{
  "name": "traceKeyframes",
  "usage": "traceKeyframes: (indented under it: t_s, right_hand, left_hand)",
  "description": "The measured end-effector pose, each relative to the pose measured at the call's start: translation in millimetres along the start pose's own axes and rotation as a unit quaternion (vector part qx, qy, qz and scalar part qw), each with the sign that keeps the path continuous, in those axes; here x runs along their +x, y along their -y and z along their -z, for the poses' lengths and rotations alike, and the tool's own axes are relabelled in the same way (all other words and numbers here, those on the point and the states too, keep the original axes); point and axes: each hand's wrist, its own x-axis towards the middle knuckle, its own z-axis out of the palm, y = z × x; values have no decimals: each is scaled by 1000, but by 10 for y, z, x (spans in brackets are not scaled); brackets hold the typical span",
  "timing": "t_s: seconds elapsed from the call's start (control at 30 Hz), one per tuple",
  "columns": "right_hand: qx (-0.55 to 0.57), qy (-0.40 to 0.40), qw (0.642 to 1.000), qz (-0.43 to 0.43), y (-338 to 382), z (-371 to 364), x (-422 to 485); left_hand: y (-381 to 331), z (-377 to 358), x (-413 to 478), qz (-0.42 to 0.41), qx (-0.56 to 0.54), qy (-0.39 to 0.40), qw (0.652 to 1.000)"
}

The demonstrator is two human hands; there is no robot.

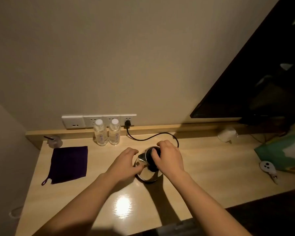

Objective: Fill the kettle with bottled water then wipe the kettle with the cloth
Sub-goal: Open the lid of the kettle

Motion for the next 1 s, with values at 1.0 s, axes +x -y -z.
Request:
traceKeyframes:
  t_s: [1.0]
  right_hand:
    - [121, 33, 991, -51, -377, -318, 167]
  left_hand:
    - [233, -222, 450, -49, -93, 67, 992]
